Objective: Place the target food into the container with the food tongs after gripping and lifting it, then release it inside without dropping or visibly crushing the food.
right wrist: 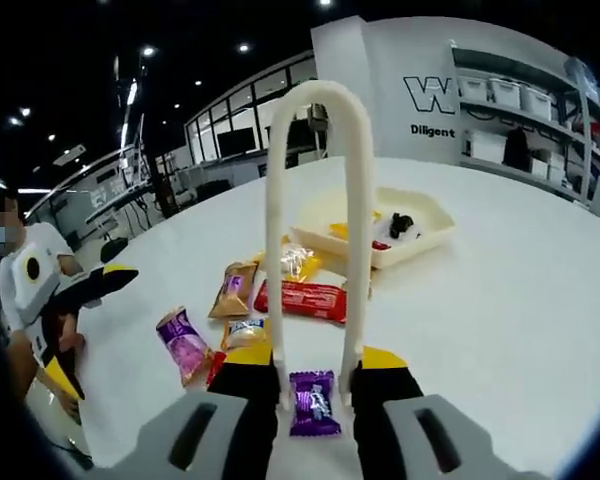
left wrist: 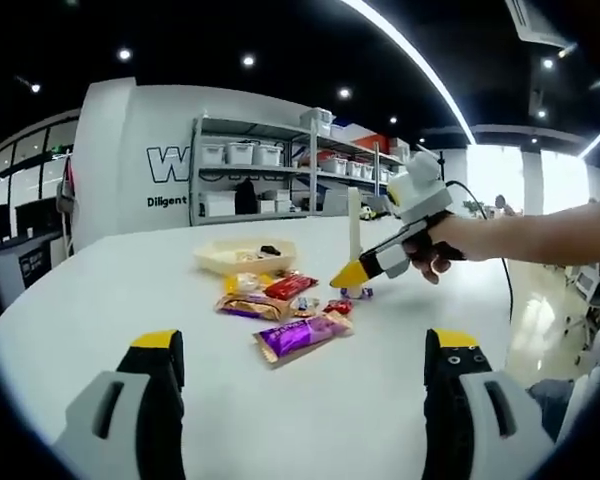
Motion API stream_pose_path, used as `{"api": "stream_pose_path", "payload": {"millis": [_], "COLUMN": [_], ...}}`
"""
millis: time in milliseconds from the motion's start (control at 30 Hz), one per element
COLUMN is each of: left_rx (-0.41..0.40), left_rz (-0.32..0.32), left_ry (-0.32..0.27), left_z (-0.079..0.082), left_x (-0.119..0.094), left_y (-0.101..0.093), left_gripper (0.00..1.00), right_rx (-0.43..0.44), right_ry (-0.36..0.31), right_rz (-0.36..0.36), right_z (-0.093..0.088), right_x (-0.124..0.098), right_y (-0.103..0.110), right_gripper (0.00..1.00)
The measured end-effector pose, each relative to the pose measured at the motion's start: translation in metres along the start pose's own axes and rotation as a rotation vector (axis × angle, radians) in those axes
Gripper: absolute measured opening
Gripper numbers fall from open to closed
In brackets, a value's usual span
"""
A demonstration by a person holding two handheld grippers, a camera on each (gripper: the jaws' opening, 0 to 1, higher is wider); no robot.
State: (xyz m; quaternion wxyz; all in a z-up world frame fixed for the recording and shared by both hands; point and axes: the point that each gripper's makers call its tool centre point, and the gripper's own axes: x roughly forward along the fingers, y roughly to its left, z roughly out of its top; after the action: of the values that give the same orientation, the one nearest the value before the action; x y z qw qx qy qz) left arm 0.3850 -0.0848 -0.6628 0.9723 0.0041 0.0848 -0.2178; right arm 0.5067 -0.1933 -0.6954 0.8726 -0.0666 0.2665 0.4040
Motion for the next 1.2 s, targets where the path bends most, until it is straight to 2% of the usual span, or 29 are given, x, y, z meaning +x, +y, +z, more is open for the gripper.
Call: {"api": "stream_pose_path", "payload": {"millis": [100,167,233,433,567,700,900,1067,1200], "left_rx": [-0.014,-0.013,-0.005,0.012,0.034,-0.006,-0.052,-0.032,-0.025], "left_rz": [0.002,-0.002,-0.004,-0.008,-0.006,-0.003,0.008,0.011,0.019], "left_ry": [0.000,-0.003,-0.001,-0.007,0.009,0.002,-0.022,-0.014,-0.022], "left_z": [0.000,0.001,0.001,0.002,-0.002,0.000,0.002,-0.002,-0.003], "left_x": [0.000,0.000,0.001,0.005,0.006,0.003,0.001,0.002,0.001], "left_y": [0.002,0.001,0.001,0.001,0.000,0.004,0.010,0.008,0.010], "left_gripper": [0.99,0.98,0.98,0.99,0.99,0.99,0.99,0.99,0.99], "right_rx": [-0.018,-0.072,-0.088,-0.043,-0.020,-0.007,-0.014,-0.060,-0.012], "right_ry": [0.002,0.014,0.007,-0.006,-0.009,-0.001,-0.039,-0.068,-0.118], "right_rz": [-0.009,-0.043,-0.042,-0.055,-0.049,-0.054,-0.049,-0.059,-0.038], "right_z": [-0.001,-0.002,-0.003,-0.002,-0.001,-0.001,0.025,0.062,0.090], "right_x": [-0.001,-0.001,-0.002,0.000,0.000,-0.003,-0.014,-0.014,-0.009], "right_y": [0.002,-0.003,0.001,-0.008,-0.010,-0.011,-0.007,-0.010,-0.008], "right_gripper": [0.21,0.18,0.17,0.14,0.14,0.14,0.15,0.15,0.16]}}
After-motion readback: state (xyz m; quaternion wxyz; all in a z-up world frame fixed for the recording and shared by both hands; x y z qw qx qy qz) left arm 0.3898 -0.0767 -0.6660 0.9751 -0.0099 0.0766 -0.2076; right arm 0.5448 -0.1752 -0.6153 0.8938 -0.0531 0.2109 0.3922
